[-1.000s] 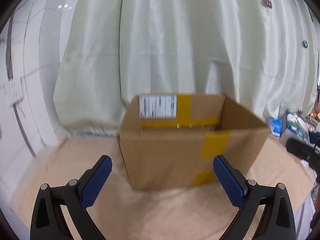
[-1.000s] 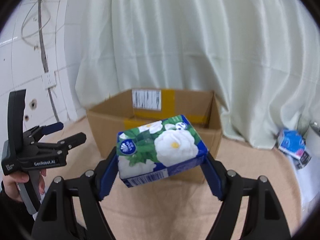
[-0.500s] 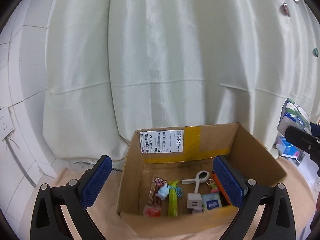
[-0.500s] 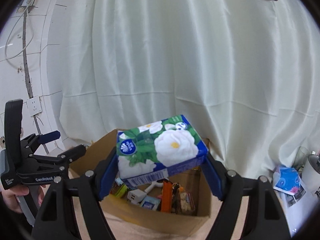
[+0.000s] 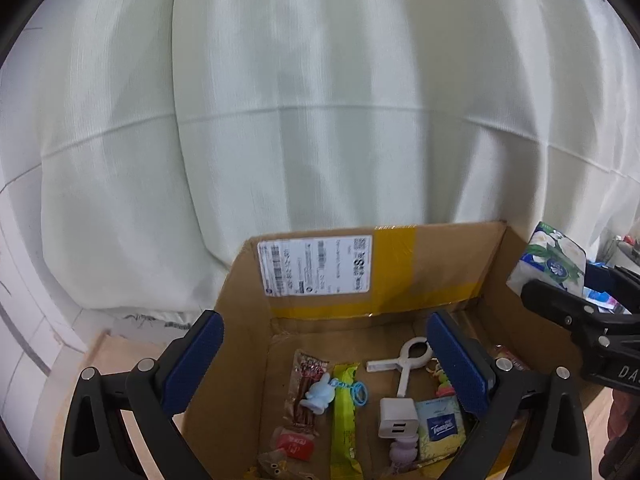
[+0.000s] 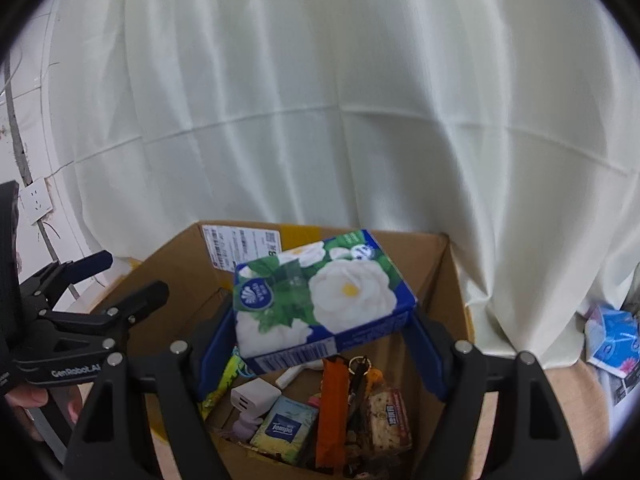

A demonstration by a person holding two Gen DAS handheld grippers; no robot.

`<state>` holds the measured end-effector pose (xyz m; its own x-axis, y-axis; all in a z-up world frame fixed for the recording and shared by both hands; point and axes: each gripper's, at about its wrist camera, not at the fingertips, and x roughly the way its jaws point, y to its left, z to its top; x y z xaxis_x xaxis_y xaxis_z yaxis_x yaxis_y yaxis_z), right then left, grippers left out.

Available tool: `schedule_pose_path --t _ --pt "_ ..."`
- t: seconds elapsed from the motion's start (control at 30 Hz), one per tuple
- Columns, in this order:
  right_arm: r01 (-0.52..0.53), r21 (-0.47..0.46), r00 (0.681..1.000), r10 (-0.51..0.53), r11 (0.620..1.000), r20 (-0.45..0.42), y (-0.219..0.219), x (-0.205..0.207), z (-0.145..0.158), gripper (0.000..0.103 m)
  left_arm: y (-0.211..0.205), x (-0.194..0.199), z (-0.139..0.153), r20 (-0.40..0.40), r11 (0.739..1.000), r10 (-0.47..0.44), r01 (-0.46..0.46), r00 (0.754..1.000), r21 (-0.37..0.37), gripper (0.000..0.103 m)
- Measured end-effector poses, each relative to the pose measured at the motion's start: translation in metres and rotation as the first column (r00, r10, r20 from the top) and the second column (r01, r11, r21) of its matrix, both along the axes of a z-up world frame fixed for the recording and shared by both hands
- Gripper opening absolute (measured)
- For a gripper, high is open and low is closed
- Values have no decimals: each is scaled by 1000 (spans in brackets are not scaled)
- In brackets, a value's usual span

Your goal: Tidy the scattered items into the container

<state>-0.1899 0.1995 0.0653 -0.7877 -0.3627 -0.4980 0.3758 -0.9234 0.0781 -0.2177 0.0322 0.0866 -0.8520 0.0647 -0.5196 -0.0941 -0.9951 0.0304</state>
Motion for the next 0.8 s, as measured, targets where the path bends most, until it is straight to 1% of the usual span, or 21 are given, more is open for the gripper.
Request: schedule_pose_path --t 0.13,0.2,0.27,0.37,0.4,0.43,0.5,0.6,0.7,0.8 --pt "-5 12 1000 4 1000 26 0 -5 -12 81 -1 -4 -8 10 1000 -1 1 1000 7 102" --pt "-16 19 999 15 1000 39 -1 -5 -17 81 -1 -2 -6 -7 1000 -6 6 1000 13 102" --pt "-17 25 999 16 1000 45 -1 -6 -20 82 0 -2 -5 -10 1000 -21 21 1000 16 102" --pt "-25 25 998 23 999 54 3 -5 -21 83 2 -2 -6 -6 1000 -19 19 1000 4 102" --pt "-24 28 998 23 999 56 5 -5 -21 87 2 -2 -6 -8 1000 -21 21 1000 6 102" --pt "-19 37 998 17 999 55 5 -4 -20 95 2 -2 -7 -5 1000 -28 28 1000 10 102" --pt "-13 39 999 11 999 43 9 -1 -19 102 3 -1 -8 0 1000 -26 26 1000 4 102" --pt "-8 51 1000 7 999 14 10 8 -14 103 4 0 -11 -2 1000 -29 29 1000 3 102" --pt "18 79 1000 -19 997 12 5 11 -15 103 6 -1 -14 5 999 -32 32 999 1 102" --pt "46 79 999 -46 996 -2 6 10 -12 103 7 -2 -16 5 999 -35 35 999 -2 102"
